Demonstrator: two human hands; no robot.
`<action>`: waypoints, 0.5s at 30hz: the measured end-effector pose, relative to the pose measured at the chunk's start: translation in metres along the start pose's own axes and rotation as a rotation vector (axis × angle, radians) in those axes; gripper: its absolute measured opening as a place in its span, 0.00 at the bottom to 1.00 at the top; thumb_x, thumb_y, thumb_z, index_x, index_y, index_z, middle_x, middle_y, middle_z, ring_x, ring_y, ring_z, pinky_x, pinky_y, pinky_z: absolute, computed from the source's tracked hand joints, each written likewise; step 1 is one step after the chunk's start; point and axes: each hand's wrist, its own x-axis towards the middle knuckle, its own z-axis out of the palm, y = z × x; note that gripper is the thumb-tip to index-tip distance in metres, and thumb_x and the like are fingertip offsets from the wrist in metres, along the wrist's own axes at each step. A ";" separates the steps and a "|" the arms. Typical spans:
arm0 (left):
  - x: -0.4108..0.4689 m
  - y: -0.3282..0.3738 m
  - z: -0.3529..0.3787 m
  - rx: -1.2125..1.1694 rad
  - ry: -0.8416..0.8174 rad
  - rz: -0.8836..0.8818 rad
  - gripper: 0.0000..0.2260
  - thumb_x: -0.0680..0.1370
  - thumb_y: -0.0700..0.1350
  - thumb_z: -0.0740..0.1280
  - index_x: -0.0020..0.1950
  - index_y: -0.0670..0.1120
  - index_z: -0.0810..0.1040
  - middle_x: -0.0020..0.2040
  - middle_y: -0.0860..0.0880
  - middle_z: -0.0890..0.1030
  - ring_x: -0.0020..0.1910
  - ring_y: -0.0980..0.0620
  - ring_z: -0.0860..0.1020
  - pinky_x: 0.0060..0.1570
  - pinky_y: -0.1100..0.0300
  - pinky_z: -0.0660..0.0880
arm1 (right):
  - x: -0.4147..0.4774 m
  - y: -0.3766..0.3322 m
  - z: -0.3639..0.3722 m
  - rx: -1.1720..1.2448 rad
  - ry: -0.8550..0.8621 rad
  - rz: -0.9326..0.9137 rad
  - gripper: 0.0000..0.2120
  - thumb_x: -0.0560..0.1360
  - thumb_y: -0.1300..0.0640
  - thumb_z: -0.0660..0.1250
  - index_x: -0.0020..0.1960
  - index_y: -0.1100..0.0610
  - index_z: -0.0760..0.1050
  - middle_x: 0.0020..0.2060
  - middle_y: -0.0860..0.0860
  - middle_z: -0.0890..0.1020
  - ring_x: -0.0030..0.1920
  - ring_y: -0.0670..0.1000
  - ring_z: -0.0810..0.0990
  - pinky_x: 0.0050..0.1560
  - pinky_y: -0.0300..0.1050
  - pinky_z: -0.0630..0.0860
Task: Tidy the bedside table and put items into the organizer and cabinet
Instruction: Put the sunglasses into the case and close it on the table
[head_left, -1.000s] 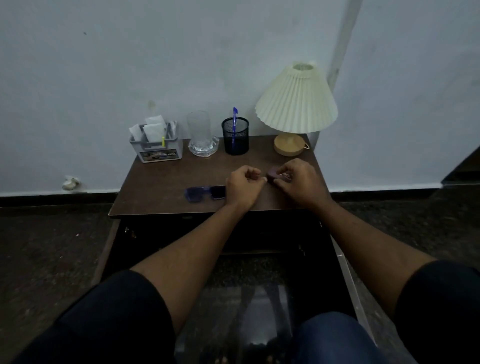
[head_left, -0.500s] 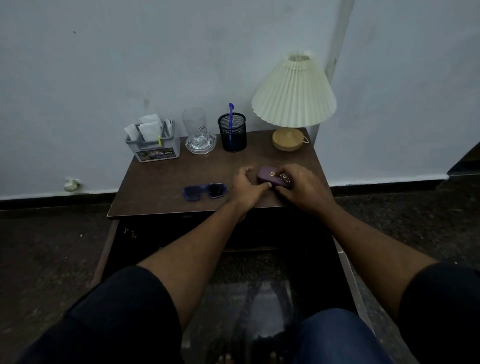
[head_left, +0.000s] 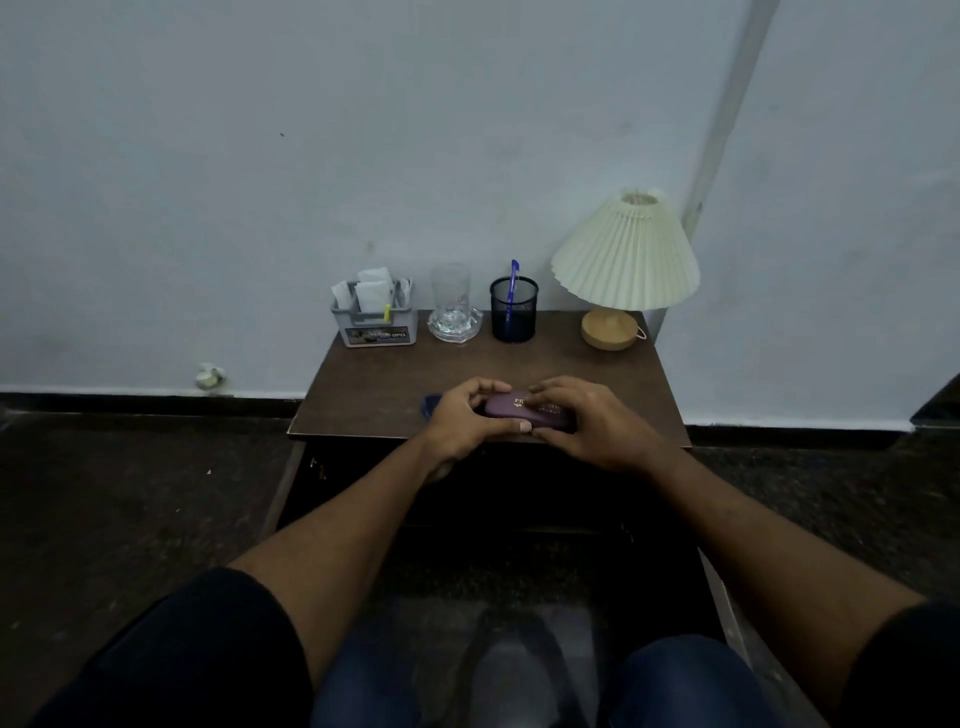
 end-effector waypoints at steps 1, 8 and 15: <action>-0.005 0.000 -0.004 -0.060 0.004 -0.013 0.24 0.63 0.36 0.83 0.57 0.44 0.81 0.50 0.46 0.87 0.48 0.54 0.85 0.45 0.63 0.81 | 0.003 -0.005 -0.002 -0.008 -0.015 -0.024 0.20 0.75 0.50 0.73 0.64 0.55 0.80 0.62 0.51 0.80 0.62 0.47 0.79 0.64 0.43 0.76; -0.029 0.019 -0.024 -0.400 0.019 -0.050 0.20 0.68 0.29 0.77 0.58 0.39 0.80 0.58 0.35 0.83 0.53 0.40 0.83 0.53 0.51 0.83 | 0.017 -0.047 -0.009 -0.122 0.088 -0.119 0.18 0.79 0.47 0.67 0.66 0.53 0.80 0.62 0.49 0.82 0.60 0.49 0.82 0.58 0.48 0.79; -0.038 0.027 -0.036 -0.276 0.003 0.031 0.29 0.64 0.32 0.81 0.63 0.42 0.80 0.60 0.39 0.83 0.64 0.40 0.80 0.64 0.38 0.76 | 0.033 -0.060 -0.024 -0.096 0.124 -0.111 0.14 0.79 0.54 0.69 0.63 0.56 0.82 0.57 0.50 0.85 0.56 0.49 0.84 0.56 0.47 0.80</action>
